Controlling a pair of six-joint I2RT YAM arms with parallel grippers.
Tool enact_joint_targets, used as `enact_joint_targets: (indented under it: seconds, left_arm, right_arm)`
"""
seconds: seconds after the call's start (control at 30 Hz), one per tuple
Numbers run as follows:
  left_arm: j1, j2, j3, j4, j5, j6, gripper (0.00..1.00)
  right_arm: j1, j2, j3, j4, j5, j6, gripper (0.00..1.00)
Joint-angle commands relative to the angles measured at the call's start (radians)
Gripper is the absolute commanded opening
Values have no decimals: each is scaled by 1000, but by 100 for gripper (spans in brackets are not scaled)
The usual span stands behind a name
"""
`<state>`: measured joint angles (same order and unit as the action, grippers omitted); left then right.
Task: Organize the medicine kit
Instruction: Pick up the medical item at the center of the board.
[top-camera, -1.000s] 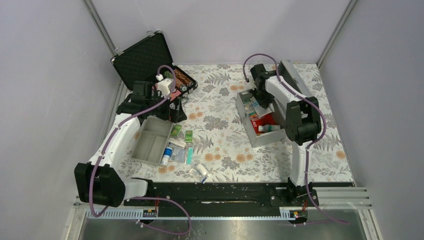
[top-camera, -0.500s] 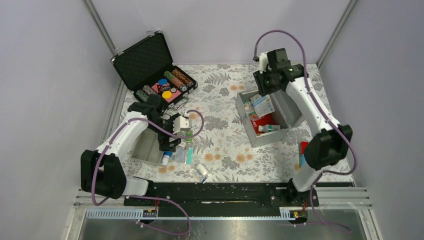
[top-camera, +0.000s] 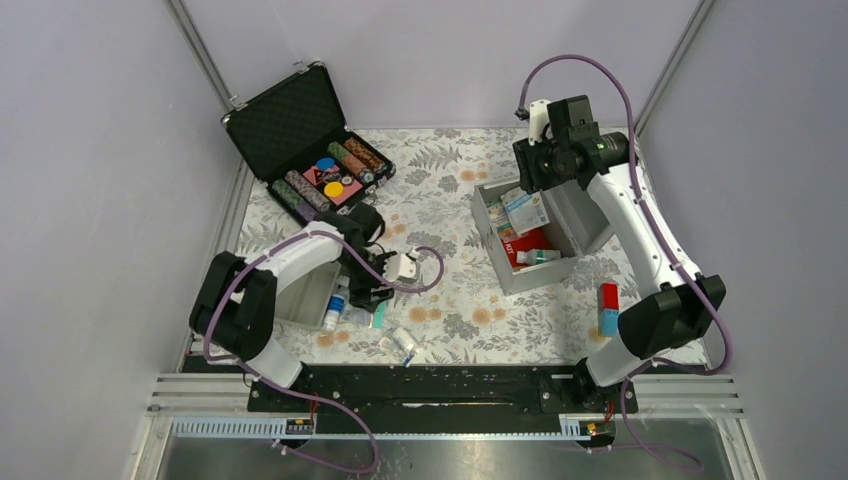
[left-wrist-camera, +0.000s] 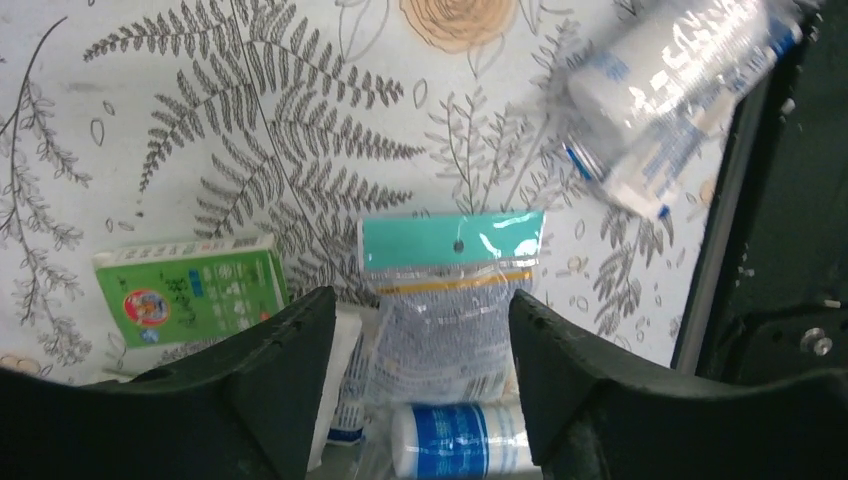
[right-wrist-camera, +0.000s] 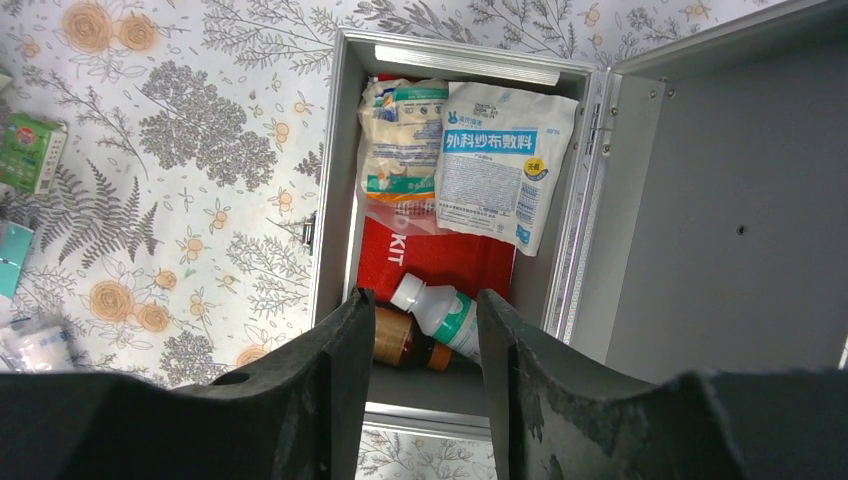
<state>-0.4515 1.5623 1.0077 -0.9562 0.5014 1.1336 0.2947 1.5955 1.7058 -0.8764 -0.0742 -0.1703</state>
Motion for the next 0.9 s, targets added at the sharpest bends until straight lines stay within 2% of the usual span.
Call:
enact_joint_targets:
  seconds: [0.0, 0.1, 0.27, 0.47, 0.7, 0.87]
  left_arm:
    - [-67, 48, -21, 153, -110, -202, 60]
    - [-94, 99, -24, 175, -175, -271, 47]
    - [-108, 121, -59, 210, -234, -303, 37]
    - [-107, 140, -16, 105, -153, -267, 1]
    - [-87, 123, 138, -43, -64, -216, 0]
    - [-77, 70, 187, -105, -16, -208, 0]
  right_arm:
    - [6, -77, 11, -8, -14, 25, 49]
    - [6, -90, -4, -7, -15, 28, 48]
    - [6, -94, -7, -6, -19, 32, 48]
    - [7, -76, 15, -6, -18, 37, 47]
    - [7, -65, 36, -8, -19, 35, 47]
    - [6, -55, 41, -8, -24, 40, 47]
